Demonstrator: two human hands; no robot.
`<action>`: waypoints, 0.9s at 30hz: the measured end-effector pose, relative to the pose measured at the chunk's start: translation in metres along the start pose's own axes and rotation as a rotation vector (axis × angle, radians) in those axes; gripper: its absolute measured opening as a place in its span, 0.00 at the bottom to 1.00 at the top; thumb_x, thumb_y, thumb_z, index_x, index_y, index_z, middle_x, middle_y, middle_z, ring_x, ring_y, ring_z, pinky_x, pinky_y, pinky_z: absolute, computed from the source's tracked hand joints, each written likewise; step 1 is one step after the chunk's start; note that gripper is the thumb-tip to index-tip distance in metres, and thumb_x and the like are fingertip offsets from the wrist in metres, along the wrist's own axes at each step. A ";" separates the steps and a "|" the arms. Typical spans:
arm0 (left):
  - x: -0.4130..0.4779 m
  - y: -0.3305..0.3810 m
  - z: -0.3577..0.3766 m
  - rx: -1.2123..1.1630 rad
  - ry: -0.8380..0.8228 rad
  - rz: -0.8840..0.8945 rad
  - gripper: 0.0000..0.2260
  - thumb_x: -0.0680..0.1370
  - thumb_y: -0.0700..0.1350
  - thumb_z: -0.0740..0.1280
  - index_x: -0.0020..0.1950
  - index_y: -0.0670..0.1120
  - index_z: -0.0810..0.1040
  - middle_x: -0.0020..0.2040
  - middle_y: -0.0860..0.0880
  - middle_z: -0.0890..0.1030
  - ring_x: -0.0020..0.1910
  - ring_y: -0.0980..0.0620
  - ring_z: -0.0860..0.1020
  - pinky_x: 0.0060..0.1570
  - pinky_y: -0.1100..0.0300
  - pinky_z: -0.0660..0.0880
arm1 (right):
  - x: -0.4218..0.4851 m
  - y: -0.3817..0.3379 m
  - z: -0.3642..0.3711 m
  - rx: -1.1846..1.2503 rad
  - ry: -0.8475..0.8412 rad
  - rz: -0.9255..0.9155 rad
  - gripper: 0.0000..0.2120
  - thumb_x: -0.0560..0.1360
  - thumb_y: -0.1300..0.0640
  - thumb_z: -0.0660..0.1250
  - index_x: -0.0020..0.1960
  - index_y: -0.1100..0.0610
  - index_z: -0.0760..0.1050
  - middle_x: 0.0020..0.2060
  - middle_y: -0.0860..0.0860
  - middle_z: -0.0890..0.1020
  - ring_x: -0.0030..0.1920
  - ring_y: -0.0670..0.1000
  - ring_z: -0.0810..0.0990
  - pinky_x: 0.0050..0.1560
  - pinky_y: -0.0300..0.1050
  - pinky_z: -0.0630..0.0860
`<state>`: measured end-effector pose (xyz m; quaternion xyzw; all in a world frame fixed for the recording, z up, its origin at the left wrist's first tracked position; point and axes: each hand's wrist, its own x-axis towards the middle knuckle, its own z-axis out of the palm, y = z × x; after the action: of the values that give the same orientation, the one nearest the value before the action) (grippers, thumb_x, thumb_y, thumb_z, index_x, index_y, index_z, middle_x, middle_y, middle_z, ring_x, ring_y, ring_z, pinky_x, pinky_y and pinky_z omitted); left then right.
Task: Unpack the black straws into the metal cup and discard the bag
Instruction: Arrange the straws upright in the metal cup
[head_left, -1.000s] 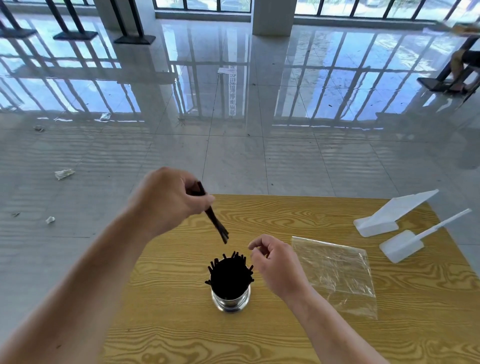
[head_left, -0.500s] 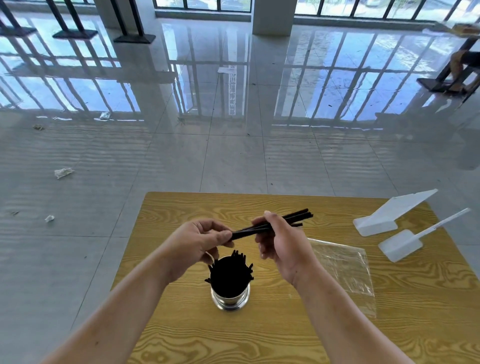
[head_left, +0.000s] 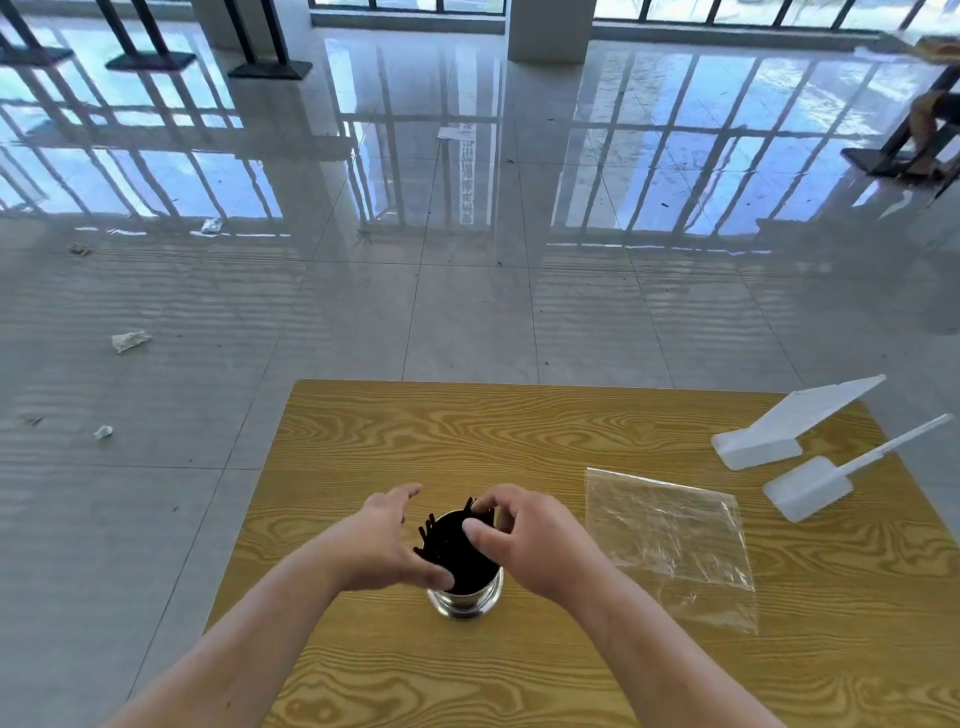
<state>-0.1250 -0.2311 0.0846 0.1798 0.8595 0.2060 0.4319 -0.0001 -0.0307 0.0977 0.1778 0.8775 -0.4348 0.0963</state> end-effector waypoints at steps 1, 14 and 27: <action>-0.001 -0.003 0.004 0.024 -0.016 0.001 0.66 0.56 0.68 0.84 0.85 0.60 0.50 0.81 0.49 0.64 0.73 0.49 0.72 0.68 0.54 0.75 | 0.000 0.005 0.001 0.035 0.033 0.018 0.17 0.73 0.33 0.66 0.57 0.40 0.79 0.36 0.44 0.82 0.34 0.44 0.78 0.37 0.47 0.79; 0.013 0.007 0.037 0.107 0.247 0.153 0.28 0.69 0.61 0.78 0.67 0.61 0.76 0.52 0.62 0.83 0.52 0.60 0.80 0.51 0.59 0.79 | -0.001 0.026 0.020 -0.075 -0.076 0.140 0.32 0.73 0.38 0.71 0.75 0.43 0.67 0.51 0.43 0.83 0.44 0.43 0.81 0.36 0.37 0.73; 0.018 0.018 0.031 0.160 0.304 0.189 0.02 0.77 0.57 0.70 0.46 0.64 0.77 0.40 0.60 0.83 0.40 0.62 0.80 0.36 0.63 0.74 | 0.019 0.015 0.023 -0.049 0.019 0.019 0.06 0.77 0.48 0.69 0.53 0.46 0.80 0.41 0.42 0.85 0.43 0.43 0.84 0.46 0.49 0.84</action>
<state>-0.1068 -0.2006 0.0653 0.2604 0.9077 0.2016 0.2602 -0.0116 -0.0362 0.0669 0.1879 0.8870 -0.4107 0.0966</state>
